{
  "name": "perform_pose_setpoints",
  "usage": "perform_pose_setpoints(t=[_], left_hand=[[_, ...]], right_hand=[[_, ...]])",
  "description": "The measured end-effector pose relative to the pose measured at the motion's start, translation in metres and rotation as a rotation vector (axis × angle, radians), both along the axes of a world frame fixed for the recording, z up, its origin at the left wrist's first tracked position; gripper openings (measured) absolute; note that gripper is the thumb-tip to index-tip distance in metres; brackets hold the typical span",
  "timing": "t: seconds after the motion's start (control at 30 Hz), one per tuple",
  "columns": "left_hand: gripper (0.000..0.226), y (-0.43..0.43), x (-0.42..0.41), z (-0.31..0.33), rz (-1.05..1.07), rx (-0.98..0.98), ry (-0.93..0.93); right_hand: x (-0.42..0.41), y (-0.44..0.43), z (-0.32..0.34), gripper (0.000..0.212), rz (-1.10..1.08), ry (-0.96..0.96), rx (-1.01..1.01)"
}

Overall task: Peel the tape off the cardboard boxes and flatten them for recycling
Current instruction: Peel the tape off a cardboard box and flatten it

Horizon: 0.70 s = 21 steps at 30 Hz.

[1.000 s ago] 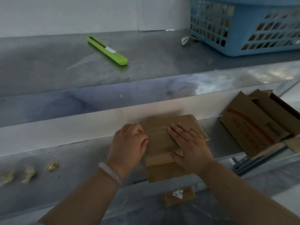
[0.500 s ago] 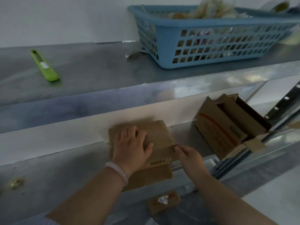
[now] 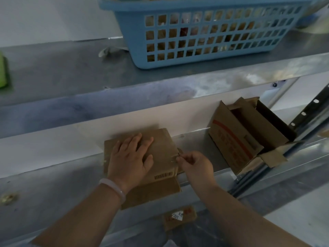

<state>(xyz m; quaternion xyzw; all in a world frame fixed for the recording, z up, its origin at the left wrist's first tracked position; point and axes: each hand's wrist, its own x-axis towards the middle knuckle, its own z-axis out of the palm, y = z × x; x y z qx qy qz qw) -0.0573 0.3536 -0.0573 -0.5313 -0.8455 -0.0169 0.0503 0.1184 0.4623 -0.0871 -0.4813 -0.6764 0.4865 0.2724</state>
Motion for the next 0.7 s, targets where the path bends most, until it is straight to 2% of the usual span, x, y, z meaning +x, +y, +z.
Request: perform_pose_setpoints(t=[0.2,0.5,0.7], left_hand=[[0.067,0.002,0.002,0.001,0.027,-0.004,0.02],[0.069,0.004,0.003,-0.001,0.046,-0.007,0.008],[0.07,0.004,0.004,-0.001,0.05,0.0,0.004]], right_hand=[[0.0,-0.001,-0.002,0.009,-0.009,0.089,-0.028],[-0.004,0.002,-0.008,0.014,0.005,-0.028,-0.02],[-0.005,0.008,-0.008,0.016,0.084,-0.121,0.092]])
